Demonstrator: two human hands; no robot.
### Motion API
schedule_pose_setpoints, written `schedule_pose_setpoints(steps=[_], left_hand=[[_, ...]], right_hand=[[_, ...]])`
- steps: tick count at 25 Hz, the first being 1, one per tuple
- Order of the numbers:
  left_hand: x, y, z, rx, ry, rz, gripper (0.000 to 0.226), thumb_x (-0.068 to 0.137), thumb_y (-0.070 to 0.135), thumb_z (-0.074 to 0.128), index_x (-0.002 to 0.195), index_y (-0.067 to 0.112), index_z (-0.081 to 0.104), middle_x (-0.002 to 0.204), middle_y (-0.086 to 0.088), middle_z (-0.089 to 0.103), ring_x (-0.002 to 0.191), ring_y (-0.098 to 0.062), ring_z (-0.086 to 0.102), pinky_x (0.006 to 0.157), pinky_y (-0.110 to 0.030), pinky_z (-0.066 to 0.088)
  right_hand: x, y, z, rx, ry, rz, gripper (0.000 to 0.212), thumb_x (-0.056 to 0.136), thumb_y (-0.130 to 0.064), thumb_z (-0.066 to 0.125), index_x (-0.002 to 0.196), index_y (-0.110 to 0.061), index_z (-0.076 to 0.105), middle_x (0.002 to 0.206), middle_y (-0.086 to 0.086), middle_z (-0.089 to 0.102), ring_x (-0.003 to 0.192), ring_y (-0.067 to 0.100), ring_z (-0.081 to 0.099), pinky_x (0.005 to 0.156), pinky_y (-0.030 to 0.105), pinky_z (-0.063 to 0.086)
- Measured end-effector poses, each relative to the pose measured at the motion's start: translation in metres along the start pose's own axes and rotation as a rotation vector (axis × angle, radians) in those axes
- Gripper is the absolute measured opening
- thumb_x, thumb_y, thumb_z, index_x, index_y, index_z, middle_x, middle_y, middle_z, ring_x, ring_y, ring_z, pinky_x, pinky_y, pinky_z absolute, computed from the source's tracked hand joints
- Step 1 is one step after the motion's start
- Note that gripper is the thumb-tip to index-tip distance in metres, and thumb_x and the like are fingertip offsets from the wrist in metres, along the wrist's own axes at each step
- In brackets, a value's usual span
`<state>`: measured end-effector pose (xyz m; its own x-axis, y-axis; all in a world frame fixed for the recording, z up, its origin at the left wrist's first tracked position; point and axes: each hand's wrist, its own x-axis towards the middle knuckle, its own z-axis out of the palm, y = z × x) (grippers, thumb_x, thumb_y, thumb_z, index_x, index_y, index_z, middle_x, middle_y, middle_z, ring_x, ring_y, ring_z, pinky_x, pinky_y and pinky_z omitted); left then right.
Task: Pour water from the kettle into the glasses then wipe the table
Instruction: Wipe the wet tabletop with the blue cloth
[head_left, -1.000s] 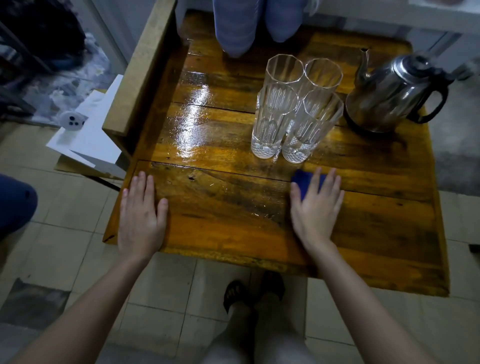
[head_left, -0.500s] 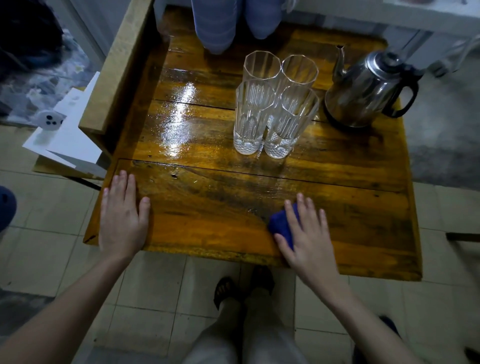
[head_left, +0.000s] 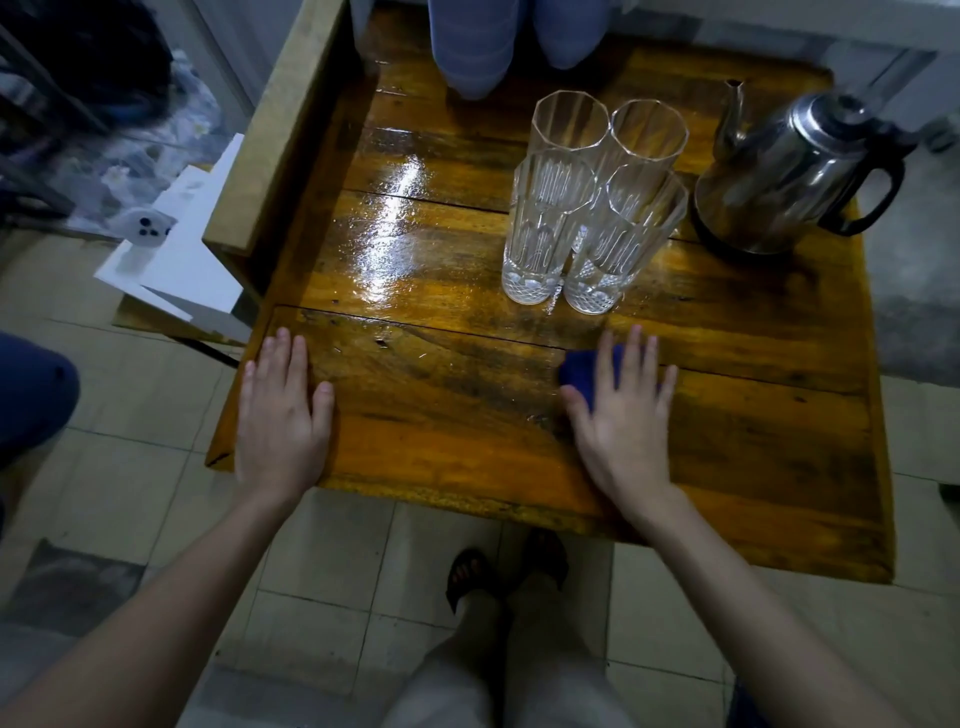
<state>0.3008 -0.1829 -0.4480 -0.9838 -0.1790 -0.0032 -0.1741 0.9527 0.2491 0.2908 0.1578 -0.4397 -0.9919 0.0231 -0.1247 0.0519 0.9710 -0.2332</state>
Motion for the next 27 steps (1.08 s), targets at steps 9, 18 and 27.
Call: schedule_pose_setpoints(steps=[9, 18, 27], left_hand=[[-0.001, 0.002, 0.0, 0.036, 0.005, 0.035, 0.063, 0.1, 0.041, 0.021, 0.152, 0.007, 0.017, 0.161, -0.009, 0.014, 0.15, -0.02, 0.009, 0.122, -0.04, 0.006], [0.025, -0.02, -0.013, 0.064, -0.123, 0.3, 0.066, 0.098, 0.048, 0.024, 0.154, 0.016, 0.013, 0.163, -0.004, 0.011, 0.15, -0.014, 0.005, 0.122, -0.042, 0.004], [0.026, -0.02, -0.01, 0.032, -0.105, 0.289, 0.065, 0.098, 0.047, 0.025, 0.154, 0.017, 0.013, 0.162, 0.0, 0.011, 0.15, -0.011, 0.005, 0.123, -0.039, 0.005]], right_hand=[[-0.059, -0.004, 0.02, -0.143, -0.049, -0.399, 0.068, 0.102, -0.058, 0.018, 0.157, -0.017, 0.02, 0.166, 0.014, 0.01, 0.154, 0.03, 0.007, 0.12, 0.056, 0.011], [-0.032, 0.057, -0.013, -0.015, -0.013, 0.14, 0.081, 0.095, -0.067, 0.007, 0.158, -0.017, 0.008, 0.163, 0.025, 0.007, 0.151, 0.04, 0.006, 0.121, 0.059, 0.01], [-0.012, -0.139, 0.04, -0.064, -0.07, -0.447, 0.074, 0.097, -0.061, 0.025, 0.157, -0.019, 0.018, 0.163, 0.025, 0.008, 0.151, 0.042, 0.007, 0.121, 0.059, 0.011]])
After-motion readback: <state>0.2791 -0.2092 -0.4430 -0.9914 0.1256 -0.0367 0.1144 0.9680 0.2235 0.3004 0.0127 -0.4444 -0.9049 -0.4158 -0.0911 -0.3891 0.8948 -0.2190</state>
